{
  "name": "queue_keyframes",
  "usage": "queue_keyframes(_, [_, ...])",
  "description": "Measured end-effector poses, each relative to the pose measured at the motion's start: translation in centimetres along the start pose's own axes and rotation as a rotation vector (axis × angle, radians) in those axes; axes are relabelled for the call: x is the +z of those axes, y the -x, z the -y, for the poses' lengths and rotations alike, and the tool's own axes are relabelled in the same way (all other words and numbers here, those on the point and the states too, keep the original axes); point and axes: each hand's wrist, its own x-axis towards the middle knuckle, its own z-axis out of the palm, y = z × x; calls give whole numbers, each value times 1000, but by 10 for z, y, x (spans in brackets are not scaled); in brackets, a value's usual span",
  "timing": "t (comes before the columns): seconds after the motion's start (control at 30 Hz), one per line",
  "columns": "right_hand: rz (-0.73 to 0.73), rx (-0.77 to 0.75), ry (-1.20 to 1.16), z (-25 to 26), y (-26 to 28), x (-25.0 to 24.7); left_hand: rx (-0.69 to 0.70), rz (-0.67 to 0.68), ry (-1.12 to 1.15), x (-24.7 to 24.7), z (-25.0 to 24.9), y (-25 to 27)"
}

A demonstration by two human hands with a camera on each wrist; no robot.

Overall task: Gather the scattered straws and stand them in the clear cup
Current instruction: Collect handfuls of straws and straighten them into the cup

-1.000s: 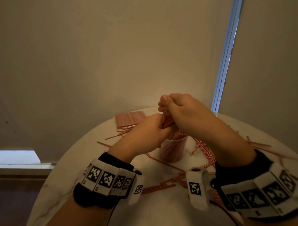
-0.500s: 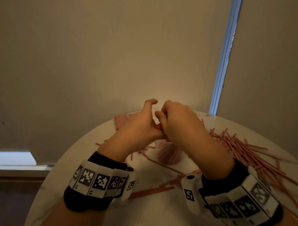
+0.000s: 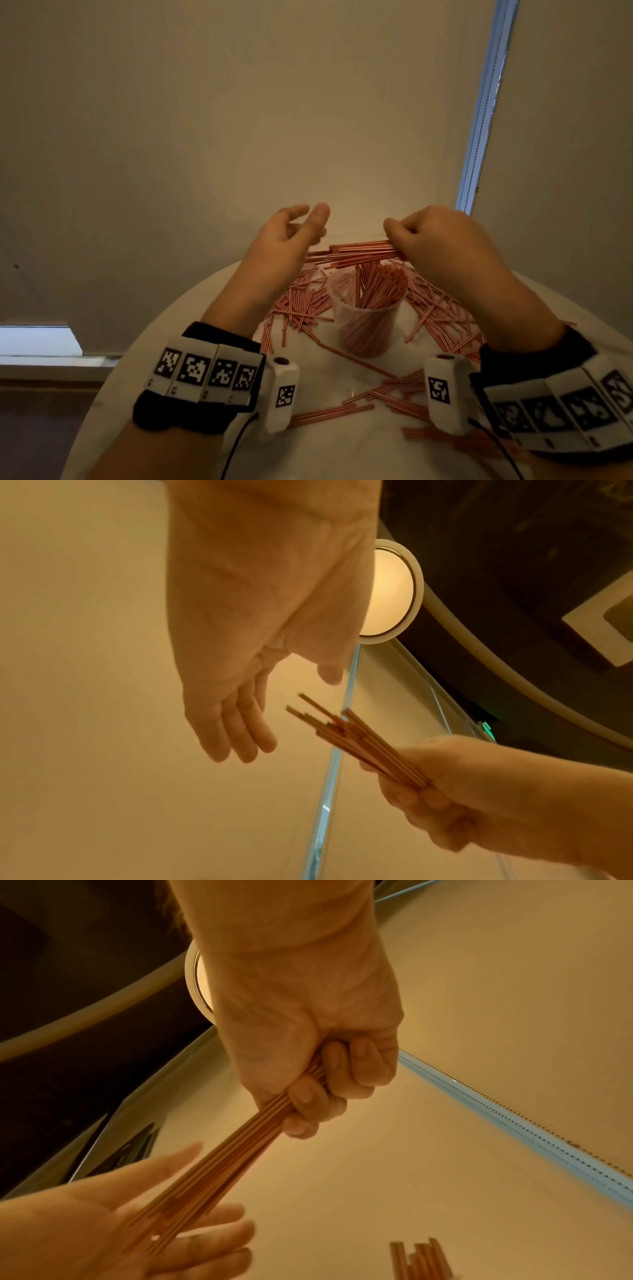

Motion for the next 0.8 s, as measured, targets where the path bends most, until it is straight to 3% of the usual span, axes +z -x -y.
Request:
queue_keyframes(0.1, [-19, -18, -24, 13, 4, 11, -110, 123, 208, 29, 5, 3])
queue_keyframes(0.17, [-76, -35, -25, 21, 5, 18, -111, 155, 200, 39, 12, 4])
queue_keyframes(0.27, [-92, -11, -241, 23, 4, 19, -134, 74, 231, 33, 24, -2])
queue_keyframes(0.37, [-59, 58, -560, 21, 4, 15, -187, -8, 402, 26, 27, -8])
queue_keyframes(0.47, [46, 50, -728, 24, 7, 17, -185, 21, 464, 31, 29, -8])
queue_keyframes(0.7, [-190, -23, -397, 5, -1, 12, -86, 51, 54, 33, 34, -4])
queue_keyframes(0.8, [-169, -23, -247, -7, -4, 12, -233, 274, -102, 35, 40, -2])
